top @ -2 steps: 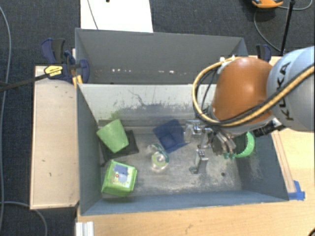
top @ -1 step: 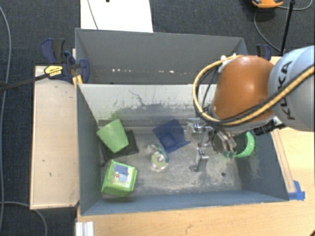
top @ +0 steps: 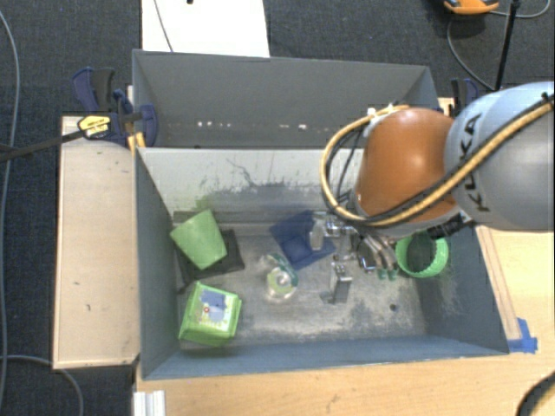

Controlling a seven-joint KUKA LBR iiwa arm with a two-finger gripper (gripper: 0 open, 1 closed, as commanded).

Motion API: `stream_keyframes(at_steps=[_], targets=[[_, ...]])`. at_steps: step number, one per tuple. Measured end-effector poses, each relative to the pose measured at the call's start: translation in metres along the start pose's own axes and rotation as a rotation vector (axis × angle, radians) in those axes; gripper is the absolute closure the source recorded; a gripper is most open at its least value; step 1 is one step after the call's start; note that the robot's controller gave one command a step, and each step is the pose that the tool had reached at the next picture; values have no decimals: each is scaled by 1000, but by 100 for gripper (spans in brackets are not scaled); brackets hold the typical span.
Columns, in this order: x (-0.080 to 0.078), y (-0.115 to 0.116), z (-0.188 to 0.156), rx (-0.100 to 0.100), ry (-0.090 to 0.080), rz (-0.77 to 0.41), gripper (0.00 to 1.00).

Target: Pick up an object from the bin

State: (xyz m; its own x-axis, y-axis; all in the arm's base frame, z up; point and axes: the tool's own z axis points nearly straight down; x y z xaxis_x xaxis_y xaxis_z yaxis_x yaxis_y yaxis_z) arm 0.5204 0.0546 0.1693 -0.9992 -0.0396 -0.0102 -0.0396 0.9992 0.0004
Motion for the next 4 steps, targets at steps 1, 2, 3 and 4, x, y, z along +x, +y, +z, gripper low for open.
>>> stream_keyframes(at_steps=[1,2,3,4], targets=[[-3,5,15,0,3,-19,0],[-35,-1,64,-3,-4,-99,0],[-34,9,91,1,2,-76,0],[-19,64,97,-3,-7,-461,100]])
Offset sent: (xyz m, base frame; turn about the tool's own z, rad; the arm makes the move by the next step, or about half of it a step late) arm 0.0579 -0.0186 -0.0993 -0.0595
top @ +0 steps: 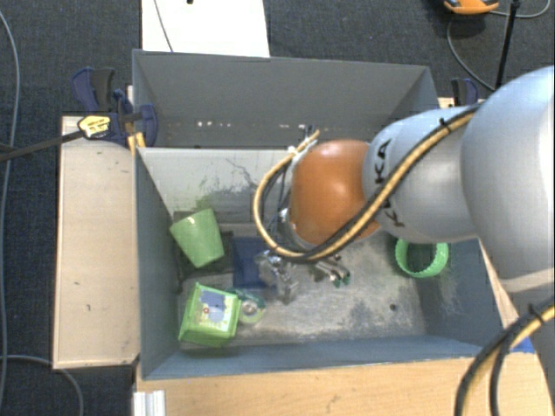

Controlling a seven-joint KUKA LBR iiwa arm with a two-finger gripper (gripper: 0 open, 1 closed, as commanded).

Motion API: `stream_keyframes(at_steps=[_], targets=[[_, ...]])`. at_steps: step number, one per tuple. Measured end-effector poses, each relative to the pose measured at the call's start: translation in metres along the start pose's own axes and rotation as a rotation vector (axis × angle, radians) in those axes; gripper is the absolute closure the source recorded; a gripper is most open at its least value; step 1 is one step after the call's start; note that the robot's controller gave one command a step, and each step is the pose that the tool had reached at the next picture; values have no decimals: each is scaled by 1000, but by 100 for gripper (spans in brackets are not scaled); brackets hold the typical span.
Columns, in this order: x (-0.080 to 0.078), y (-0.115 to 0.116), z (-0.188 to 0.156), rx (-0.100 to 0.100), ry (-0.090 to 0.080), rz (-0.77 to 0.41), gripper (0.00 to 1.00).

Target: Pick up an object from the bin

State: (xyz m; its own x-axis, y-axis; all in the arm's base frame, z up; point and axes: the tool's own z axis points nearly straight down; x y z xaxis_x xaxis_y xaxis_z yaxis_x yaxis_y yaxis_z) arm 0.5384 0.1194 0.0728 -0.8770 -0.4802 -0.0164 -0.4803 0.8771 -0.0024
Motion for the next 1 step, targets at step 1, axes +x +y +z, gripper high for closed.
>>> stream_keyframes(at_steps=[1], targets=[[0,0,0,0,0,1,100]])
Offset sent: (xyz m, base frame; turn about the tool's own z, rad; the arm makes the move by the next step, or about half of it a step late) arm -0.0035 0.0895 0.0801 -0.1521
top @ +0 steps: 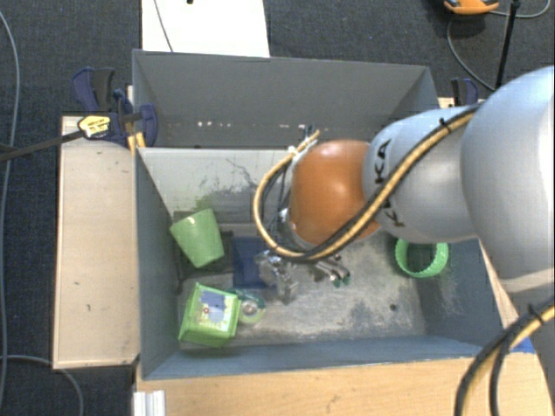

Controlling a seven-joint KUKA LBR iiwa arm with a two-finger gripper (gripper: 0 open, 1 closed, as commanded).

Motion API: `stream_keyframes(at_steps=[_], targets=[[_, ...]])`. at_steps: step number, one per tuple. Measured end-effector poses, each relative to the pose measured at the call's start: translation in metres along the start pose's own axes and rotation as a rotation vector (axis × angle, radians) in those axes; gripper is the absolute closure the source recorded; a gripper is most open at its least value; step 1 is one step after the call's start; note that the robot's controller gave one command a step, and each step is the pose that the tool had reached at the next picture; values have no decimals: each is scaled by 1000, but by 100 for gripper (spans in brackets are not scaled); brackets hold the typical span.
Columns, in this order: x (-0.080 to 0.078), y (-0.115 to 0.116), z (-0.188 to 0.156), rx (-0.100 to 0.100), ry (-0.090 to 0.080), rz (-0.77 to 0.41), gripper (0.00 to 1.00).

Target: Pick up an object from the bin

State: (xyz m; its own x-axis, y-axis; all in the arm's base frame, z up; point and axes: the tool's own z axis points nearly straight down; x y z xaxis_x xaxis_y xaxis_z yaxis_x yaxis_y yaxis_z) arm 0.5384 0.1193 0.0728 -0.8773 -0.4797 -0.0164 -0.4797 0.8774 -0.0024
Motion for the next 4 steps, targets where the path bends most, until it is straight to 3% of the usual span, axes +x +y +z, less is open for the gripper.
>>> stream_keyframes(at_steps=[1,2,3,4], targets=[[-16,32,-33,2,2,-66,100],[-24,36,-61,-4,-6,-33,100],[-19,43,-68,3,-2,189,100],[-37,40,-104,-3,-2,14,100]])
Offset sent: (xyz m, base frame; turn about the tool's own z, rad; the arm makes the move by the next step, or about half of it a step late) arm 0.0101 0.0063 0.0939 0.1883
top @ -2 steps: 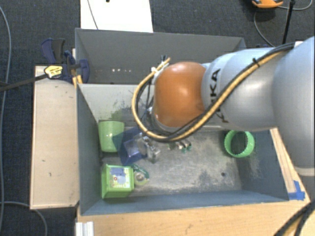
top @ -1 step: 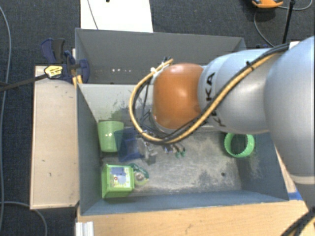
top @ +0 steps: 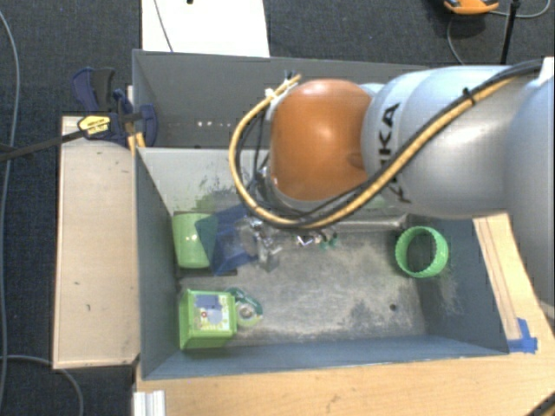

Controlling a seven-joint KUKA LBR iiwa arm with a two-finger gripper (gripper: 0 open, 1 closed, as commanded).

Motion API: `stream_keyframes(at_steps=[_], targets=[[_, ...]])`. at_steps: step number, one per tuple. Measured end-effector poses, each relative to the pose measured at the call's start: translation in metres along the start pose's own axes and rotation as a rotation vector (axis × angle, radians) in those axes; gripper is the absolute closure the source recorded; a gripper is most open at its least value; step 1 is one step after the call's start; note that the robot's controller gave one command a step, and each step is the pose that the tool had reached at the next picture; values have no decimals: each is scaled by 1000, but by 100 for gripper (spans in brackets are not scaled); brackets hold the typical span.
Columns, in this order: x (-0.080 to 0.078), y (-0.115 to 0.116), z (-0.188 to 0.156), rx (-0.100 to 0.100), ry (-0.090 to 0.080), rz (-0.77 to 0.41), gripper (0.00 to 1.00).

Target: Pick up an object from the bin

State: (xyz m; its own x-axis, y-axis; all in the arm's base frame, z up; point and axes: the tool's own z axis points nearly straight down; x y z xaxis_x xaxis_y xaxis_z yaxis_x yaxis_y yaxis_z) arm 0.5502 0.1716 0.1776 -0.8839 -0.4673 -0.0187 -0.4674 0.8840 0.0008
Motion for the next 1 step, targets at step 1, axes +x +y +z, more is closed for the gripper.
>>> stream_keyframes(at_steps=[1], targets=[[-20,-4,-15,6,-12,-61,100]])
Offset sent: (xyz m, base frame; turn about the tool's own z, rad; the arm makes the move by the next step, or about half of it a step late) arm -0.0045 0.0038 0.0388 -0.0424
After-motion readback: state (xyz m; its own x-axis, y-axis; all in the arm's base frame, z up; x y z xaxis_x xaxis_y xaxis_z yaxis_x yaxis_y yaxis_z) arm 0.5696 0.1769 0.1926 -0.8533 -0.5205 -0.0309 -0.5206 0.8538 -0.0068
